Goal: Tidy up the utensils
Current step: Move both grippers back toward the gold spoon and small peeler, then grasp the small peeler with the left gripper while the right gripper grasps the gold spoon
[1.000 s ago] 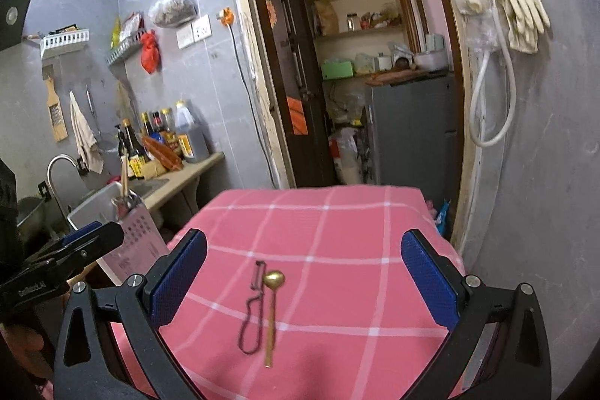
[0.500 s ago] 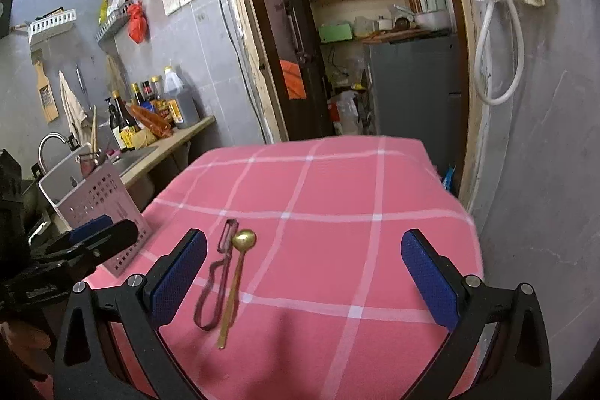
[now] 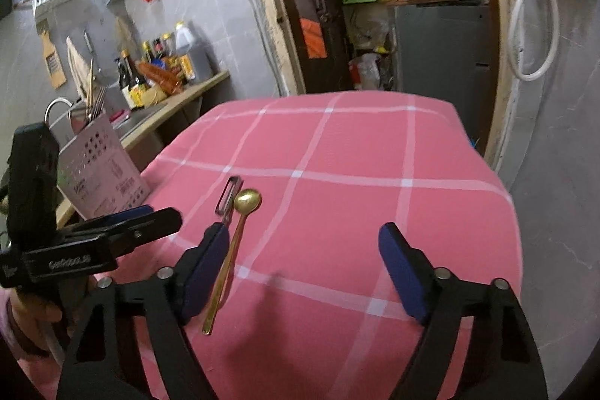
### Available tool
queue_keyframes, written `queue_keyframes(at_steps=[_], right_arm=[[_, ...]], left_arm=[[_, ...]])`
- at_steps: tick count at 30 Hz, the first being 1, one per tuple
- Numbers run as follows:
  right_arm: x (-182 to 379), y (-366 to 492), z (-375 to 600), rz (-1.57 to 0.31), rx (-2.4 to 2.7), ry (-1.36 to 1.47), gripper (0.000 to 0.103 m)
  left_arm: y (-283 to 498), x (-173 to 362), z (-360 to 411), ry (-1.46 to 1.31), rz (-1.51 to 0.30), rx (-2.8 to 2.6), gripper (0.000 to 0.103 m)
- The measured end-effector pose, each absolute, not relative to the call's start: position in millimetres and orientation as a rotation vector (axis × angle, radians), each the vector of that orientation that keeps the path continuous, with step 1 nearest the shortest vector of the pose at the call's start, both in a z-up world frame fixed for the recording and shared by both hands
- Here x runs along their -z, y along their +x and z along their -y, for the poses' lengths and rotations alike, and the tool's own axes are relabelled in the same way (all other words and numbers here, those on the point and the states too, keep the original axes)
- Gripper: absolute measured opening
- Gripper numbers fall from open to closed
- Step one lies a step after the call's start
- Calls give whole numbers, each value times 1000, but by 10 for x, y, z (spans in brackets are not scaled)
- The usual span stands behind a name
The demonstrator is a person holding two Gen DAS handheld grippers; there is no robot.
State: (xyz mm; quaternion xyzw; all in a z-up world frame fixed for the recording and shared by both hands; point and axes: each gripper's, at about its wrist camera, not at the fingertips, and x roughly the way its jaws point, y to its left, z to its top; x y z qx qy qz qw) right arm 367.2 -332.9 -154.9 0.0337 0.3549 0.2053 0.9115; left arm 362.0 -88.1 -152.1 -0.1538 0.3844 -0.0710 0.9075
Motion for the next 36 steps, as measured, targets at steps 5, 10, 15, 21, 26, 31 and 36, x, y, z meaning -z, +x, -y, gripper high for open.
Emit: queue_keyframes(at_steps=[5, 10, 15, 21, 26, 31, 36], right_arm=[[1605, 3679, 3237, -777, -458, 40, 62], [1669, 3678, 3175, -821, -495, 23, 44], [1701, 3646, 3081, -846, -552, -8, 34], [1733, 3621, 2963, -875, -588, -49, 34], [1748, 3631, 2914, -894, -595, -66, 34], [1760, 3611, 2825, -912, -583, -119, 32], [1744, 3597, 2791, -923, -551, -164, 28]], left_arm=[[3696, 1622, 879, -348, -850, 193, 65], [3755, 1710, 896, -370, -896, 233, 48], [3792, 1731, 903, -377, -913, 255, 38], [3865, 1723, 910, -374, -945, 254, 27], [3924, 1720, 918, -364, -977, 262, 22], [3949, 1720, 936, -360, -994, 272, 20], [3962, 1722, 947, -351, -1002, 279, 20]])
